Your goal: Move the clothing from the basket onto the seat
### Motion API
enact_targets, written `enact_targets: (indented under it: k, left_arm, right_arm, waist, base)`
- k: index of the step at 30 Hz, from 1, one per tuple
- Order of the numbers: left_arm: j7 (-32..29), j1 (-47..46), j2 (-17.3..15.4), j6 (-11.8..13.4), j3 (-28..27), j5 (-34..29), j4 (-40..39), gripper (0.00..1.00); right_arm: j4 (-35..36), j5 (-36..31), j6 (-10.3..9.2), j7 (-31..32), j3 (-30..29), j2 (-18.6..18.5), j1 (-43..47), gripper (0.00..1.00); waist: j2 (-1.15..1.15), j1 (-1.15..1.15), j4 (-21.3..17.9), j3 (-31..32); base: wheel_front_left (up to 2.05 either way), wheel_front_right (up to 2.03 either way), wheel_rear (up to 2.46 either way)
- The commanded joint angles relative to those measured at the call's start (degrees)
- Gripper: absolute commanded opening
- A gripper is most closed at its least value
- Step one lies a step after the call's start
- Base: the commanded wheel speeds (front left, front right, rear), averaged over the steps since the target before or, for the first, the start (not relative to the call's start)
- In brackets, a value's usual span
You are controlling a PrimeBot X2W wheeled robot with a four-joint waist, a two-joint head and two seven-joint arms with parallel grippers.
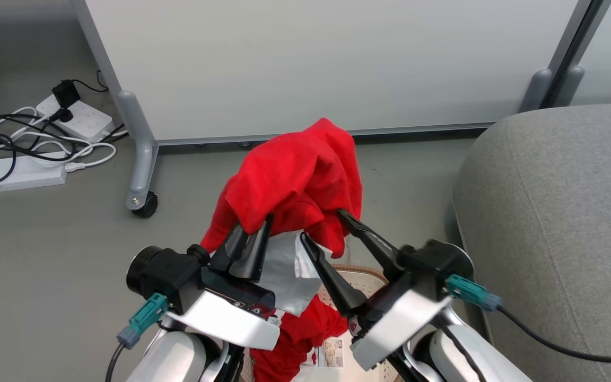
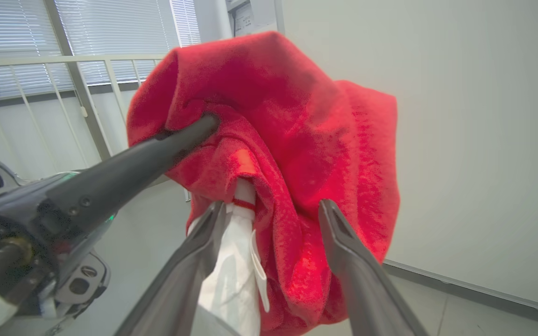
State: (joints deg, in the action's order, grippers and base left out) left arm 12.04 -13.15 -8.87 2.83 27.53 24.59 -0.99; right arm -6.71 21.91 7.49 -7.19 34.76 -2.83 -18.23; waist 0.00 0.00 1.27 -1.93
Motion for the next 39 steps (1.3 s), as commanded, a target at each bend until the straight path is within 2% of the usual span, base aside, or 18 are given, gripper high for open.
enact_targets:
  k: [1, 4, 10, 11, 13, 20, 21, 22, 23, 24, 31, 39]
  left_arm:
    - [0.0, -0.8, -0.1, -0.2, 0.1, -0.5, -0.1, 0.0]
    - [0.0, -1.4, 0.3, -0.5, 1.0, -0.5, 0.1, 0.0]
    - [0.3, -1.7, 0.7, -0.9, 1.8, -0.3, 0.4, 0.0]
    - [0.3, -1.6, 0.7, -0.9, 1.8, -0.2, 0.5, 0.0]
    - [0.5, -1.5, 0.7, -0.9, 1.8, -0.1, 0.6, 0.0]
    - [1.0, -1.2, 0.7, -0.1, 1.4, -0.2, 0.5, 0.0]
    - [1.0, -1.1, 0.6, 0.1, 1.4, -0.3, 0.6, 0.18]
    - [1.1, -1.2, 0.6, 0.3, 1.3, -0.5, 0.6, 0.49]
    - [1.0, -1.3, 0.6, 0.4, 1.3, -0.4, 0.6, 0.96]
    - [1.0, -1.4, 0.4, 0.5, 1.4, -0.6, 0.6, 1.0]
    - [-0.5, -1.1, -0.6, 0.0, 3.1, -1.6, 1.6, 1.0]
    - [-3.4, -1.4, -1.9, -1.9, 7.3, -3.5, 3.5, 1.0]
  right_arm:
    - [-1.2, 0.9, 0.01, -0.5, 0.6, -0.3, -1.3, 1.0]
    - [-7.0, 3.2, 0.01, -2.0, 4.9, -0.2, -6.2, 1.0]
    - [-14.2, 7.3, 0.01, -3.7, 9.1, -0.2, -11.8, 1.0]
    - [-15.1, 7.6, 0.01, -3.8, 9.6, -0.2, -12.5, 0.47]
    - [-16.2, 9.0, 0.01, -4.4, 10.5, -0.2, -13.6, 0.0]
    - [-18.7, 11.7, 0.01, -6.3, 12.7, -0.3, -15.9, 0.0]
    - [-18.7, 12.0, 0.01, -6.8, 12.2, -0.3, -16.0, 0.0]
    - [-18.6, 12.2, 0.01, -7.0, 11.6, -0.3, -16.3, 0.0]
    - [-18.5, 12.1, 0.01, -7.4, 10.8, -0.3, -16.5, 0.0]
    - [-18.4, 11.9, 0.01, -7.5, 10.1, -0.3, -16.7, 0.0]
    - [-17.6, 8.9, 0.01, -8.1, 3.5, -0.2, -16.7, 0.0]
    - [-18.8, 4.5, 0.01, -8.2, -4.6, -2.8, -13.8, 0.0]
  waist:
    - [0.0, 0.0, 0.3, -0.2]
    - [0.0, 0.0, 1.1, -0.6]
    - [0.0, 0.0, 2.3, -1.0]
    - [0.0, 0.0, 2.5, -1.0]
    - [0.0, 0.0, 2.6, -1.0]
    - [0.0, 0.0, 2.5, -0.8]
    - [0.0, 0.0, 2.4, -0.8]
    - [0.0, 0.0, 2.3, -0.8]
    - [0.0, 0.0, 2.1, -0.9]
    - [0.0, 0.0, 1.8, -1.0]
    - [0.0, 0.0, 0.5, -1.2]
    - [0.0, 0.0, -0.6, -1.2]
  base:
    - [0.0, 0.0, 0.0]
    - [0.0, 0.0, 0.0]
    - [0.0, 0.0, 0.0]
    - [0.0, 0.0, 0.0]
    - [0.0, 0.0, 0.0]
    - [0.0, 0.0, 0.0]
    - [0.0, 0.0, 0.0]
    - [0.0, 0.0, 0.0]
    - [0.0, 0.0, 0.0]
    - [0.0, 0.0, 0.0]
    - [0.0, 0.0, 0.0]
    - [0.0, 0.0, 0.0]
